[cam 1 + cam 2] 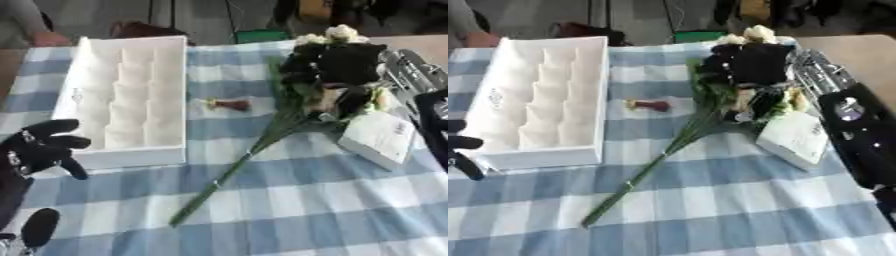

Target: Pick up objects on the table and place them in the box.

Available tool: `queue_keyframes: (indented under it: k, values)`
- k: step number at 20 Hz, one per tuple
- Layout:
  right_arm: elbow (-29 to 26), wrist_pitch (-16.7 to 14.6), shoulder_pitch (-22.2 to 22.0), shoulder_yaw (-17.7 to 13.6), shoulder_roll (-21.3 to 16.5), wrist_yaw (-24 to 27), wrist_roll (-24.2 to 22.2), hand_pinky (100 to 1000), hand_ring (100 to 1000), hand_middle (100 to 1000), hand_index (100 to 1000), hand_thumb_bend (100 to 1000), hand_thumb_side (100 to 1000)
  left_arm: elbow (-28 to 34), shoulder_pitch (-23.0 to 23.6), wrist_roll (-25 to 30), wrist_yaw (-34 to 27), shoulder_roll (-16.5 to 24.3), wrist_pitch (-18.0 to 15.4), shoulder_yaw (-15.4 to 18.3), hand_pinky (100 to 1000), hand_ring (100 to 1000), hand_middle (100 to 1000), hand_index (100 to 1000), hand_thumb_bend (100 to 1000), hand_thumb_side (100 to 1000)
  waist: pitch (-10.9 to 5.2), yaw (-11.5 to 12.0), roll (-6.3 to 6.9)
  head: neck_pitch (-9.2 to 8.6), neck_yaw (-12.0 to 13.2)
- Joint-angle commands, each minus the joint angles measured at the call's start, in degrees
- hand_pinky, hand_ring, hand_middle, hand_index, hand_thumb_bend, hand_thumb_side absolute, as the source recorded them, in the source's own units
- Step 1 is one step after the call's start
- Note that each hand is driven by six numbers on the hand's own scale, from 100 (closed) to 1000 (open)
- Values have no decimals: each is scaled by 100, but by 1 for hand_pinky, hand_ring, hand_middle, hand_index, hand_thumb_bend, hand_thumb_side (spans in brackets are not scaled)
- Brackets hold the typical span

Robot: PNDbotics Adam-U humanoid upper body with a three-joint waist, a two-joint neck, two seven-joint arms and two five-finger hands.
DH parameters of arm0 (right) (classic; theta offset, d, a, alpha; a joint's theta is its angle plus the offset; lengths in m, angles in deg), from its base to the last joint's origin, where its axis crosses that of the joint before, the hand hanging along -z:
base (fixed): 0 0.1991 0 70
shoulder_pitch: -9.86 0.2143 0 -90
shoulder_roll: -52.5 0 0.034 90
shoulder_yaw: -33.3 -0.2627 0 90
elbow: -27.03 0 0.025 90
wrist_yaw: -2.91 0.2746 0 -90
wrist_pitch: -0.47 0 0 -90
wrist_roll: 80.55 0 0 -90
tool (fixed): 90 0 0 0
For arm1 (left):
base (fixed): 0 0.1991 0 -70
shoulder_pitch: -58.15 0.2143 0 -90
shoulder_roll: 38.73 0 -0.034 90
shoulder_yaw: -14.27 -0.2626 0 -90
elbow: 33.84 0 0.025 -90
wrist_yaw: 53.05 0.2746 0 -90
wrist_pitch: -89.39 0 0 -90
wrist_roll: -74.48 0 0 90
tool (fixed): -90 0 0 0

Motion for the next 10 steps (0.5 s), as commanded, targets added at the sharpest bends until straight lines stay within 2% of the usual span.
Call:
queue_keyframes:
  k: [1, 4, 5, 6, 7, 9, 10]
  values:
    - [154, -4, 69, 81, -61, -129, -334, 1000, 971, 975, 985, 444, 795, 118, -57, 38, -37, 73, 1, -3, 543, 817, 886, 811, 296, 472, -126, 8, -15, -4, -25]
    - [234, -4, 64, 169, -92, -115, -774, 1000, 950, 973, 980, 442, 804, 118, -59, 48, -44, 87, 19, -7, 542, 816, 886, 812, 291, 478, -138, 8, -46, 5, -25]
    - [225, -4, 65, 180, -96, -84, -900, 989, 888, 937, 955, 439, 688, 118, -58, 52, -46, 90, 23, -7, 542, 815, 886, 812, 285, 484, -141, 7, -52, 7, -25]
    - [195, -4, 62, 179, -99, -47, -988, 939, 853, 911, 937, 441, 620, 118, -58, 53, -50, 92, 27, -6, 542, 815, 886, 813, 283, 487, -146, 6, -56, 5, -27]
    - [161, -4, 58, 172, -101, -6, -1052, 847, 801, 865, 898, 443, 568, 118, -58, 54, -54, 94, 30, -4, 542, 815, 886, 813, 280, 490, -149, 7, -59, 2, -27]
    - [81, -4, 50, 150, -105, 84, -1066, 783, 758, 823, 856, 443, 574, 118, -58, 55, -63, 96, 32, -2, 542, 814, 886, 813, 279, 491, -153, 8, -60, -4, -26]
    - [13, -4, 53, 106, -105, 146, -967, 641, 668, 736, 756, 443, 584, 118, -54, 54, -66, 96, 33, 3, 541, 814, 886, 813, 276, 495, -157, 7, -60, -11, -22]
